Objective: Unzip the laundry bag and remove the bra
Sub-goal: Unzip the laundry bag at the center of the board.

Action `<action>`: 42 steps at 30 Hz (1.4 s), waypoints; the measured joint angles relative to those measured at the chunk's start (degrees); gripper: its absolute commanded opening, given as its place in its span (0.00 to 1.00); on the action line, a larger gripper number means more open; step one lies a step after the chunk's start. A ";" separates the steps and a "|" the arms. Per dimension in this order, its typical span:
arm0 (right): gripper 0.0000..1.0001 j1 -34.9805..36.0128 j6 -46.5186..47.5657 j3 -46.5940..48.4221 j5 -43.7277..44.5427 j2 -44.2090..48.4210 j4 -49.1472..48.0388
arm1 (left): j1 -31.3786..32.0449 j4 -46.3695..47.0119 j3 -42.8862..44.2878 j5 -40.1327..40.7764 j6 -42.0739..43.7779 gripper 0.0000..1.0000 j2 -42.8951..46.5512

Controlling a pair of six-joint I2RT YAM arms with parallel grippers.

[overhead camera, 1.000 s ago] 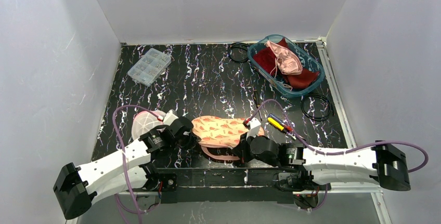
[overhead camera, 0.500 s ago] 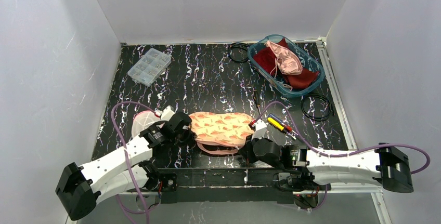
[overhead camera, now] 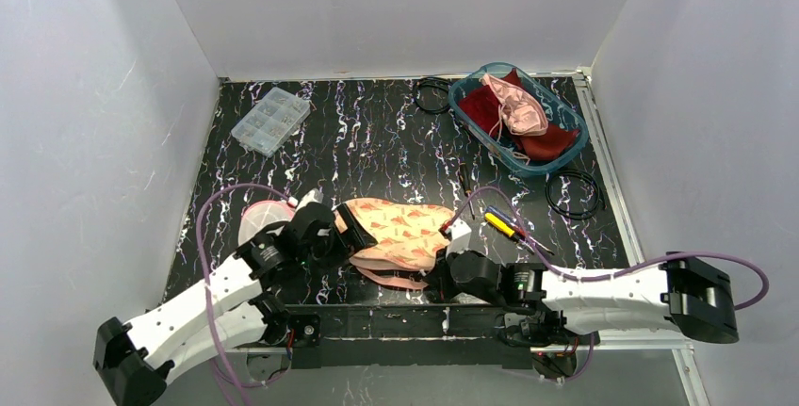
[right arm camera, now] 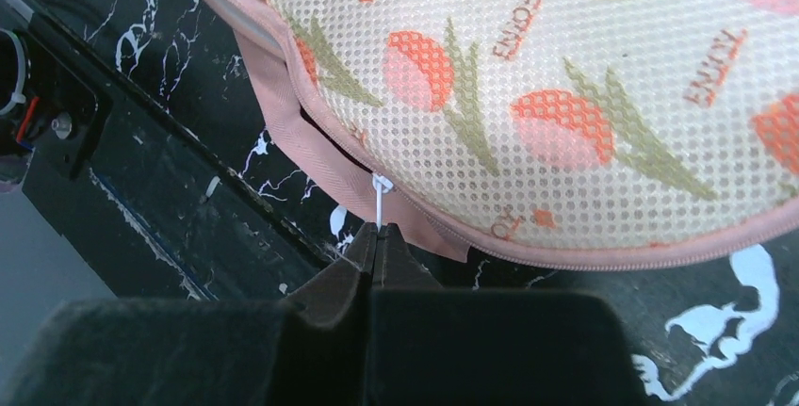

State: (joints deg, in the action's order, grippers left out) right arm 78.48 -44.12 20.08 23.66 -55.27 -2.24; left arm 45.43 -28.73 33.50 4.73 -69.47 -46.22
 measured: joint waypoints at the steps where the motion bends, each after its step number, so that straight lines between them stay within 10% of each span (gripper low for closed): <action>1: 0.01 0.00 0.26 0.04 -0.37 -0.92 -0.83 | 0.55 -0.04 -0.15 -0.66 -0.28 0.87 1.22; 17: 0.01 0.00 2.40 4.61 -5.86 -10.78 -9.94 | 9.88 10.56 -0.46 -2.69 -5.77 0.87 -13.20; 37: 0.01 0.07 2.32 4.57 -5.88 -5.09 -7.08 | 10.01 12.96 -1.53 6.16 -11.69 0.00 -16.26; 42: 0.01 0.09 2.29 4.57 -5.84 -2.69 -5.64 | 10.03 11.63 -1.31 7.15 -12.22 0.00 -15.85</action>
State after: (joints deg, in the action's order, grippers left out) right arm 78.56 -41.82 24.64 17.82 -57.95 -7.88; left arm 55.46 -17.10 32.18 11.88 -81.69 -62.06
